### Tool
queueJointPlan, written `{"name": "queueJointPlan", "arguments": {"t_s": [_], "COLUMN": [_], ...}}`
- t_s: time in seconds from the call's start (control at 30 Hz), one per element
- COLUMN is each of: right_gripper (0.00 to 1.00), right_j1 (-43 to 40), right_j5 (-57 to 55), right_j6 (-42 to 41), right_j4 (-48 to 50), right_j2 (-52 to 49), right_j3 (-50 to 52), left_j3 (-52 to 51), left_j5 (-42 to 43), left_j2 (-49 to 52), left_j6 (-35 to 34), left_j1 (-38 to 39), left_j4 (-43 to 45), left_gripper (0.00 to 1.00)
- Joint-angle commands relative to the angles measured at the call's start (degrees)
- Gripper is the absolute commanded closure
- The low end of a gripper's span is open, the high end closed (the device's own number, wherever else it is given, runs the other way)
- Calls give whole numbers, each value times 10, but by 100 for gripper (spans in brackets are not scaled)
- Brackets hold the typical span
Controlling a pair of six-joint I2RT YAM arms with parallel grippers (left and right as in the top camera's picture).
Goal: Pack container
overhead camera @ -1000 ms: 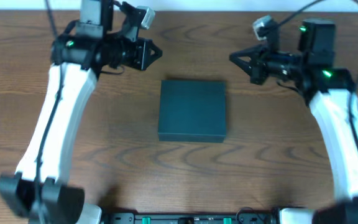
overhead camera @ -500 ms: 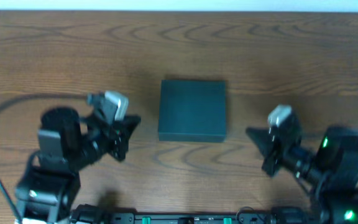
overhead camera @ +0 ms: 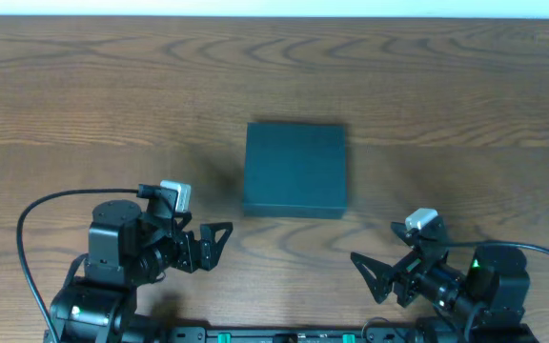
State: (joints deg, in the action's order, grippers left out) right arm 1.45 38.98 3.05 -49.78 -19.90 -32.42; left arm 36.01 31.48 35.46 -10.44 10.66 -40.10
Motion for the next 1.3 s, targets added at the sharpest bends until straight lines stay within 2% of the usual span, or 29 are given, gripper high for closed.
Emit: {"name": "queueJointPlan", "arguments": {"t_s": [0.0,0.27,0.37,0.53,0.73,1.0,1.27], "right_gripper": [1,1,1,1,1,1,1], "right_j1": [0,0,0,0,0,0,0], "right_j5": [2,2,2,2,2,2,2], "right_j6": [-13,-13,-13,-13,-13,-13,-13], "right_j4": [-2,-2,-2,-2,-2,-2,-2], "right_j2": [4,4,4,4,4,4,4], "right_j3": [4,4,4,4,4,4,4], "left_j3": [0,0,-3,-87,-188,-275,-280], "left_j5": [-6,-6,-76,-162,-210,-214,-216], "left_j2": [0,-18,-64,-200,-290,-353,-352], "left_j6": [-7,-7,61,172,173,160,151], "left_j1": [-1,7,6,-25,-84,-95,-95], "left_j4": [-12,-21,-33,25,83,104,115], "left_gripper": [4,5,4,5,5,5,5]}}
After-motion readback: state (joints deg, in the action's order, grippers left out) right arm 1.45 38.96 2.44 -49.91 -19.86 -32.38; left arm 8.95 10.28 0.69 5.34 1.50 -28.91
